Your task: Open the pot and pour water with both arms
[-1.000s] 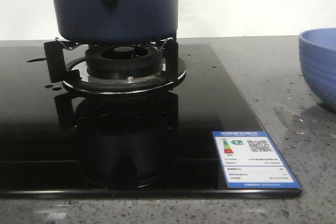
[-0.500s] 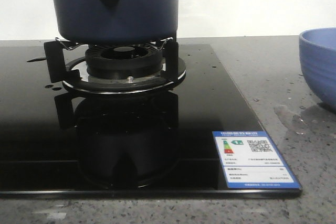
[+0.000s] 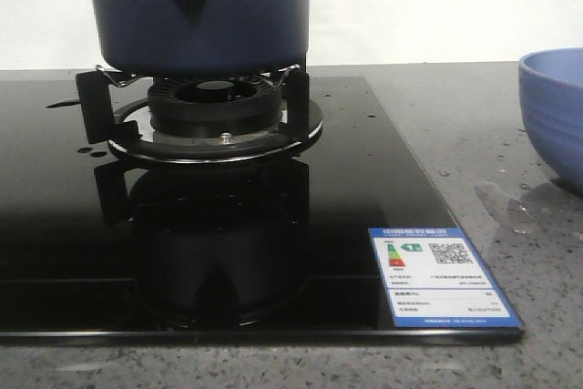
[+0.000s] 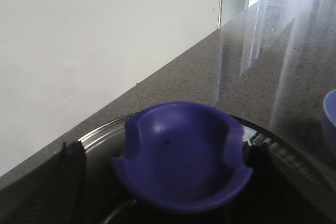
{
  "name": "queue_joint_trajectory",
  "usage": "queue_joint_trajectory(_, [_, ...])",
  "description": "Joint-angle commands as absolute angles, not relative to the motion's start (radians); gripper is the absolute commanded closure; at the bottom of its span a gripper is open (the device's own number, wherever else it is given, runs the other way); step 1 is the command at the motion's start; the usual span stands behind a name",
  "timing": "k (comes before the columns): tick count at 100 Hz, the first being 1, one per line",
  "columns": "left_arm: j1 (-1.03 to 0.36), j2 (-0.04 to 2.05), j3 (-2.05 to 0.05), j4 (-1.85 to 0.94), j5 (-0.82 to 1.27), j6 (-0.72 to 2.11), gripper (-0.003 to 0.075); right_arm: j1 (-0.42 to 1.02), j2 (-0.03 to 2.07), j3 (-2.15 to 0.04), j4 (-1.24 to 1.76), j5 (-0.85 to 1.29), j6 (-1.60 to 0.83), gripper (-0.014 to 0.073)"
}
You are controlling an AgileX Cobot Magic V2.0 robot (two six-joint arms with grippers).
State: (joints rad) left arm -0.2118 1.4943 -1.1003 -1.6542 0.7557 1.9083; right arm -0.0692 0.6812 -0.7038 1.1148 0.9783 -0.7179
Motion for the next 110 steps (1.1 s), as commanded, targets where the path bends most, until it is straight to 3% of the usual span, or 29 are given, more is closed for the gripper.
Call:
queue_joint_trajectory(1, [-0.212, 1.476, -1.138, -1.745, 0.805, 1.914, 0.0174, -0.068, 0.678, -0.740, 1.175, 0.952, -0.732, 0.0165])
queue_joint_trajectory(48, [-0.241, 1.528, -1.149, -1.795, 0.859, 1.929, 0.0178, -0.068, 0.678, -0.740, 1.171, 0.921, -0.732, 0.0165])
queue_joint_trajectory(84, [-0.245, 1.528, -1.149, -1.810, 0.869, 1.929, 0.0480, -0.068, 0.678, -0.740, 1.171, 0.911, -0.732, 0.0165])
queue_joint_trajectory(110, [-0.206, 1.473, -1.169, -1.860, 0.915, 1.927, 0.0501, -0.068, 0.678, -0.740, 1.171, 0.904, -0.732, 0.0165])
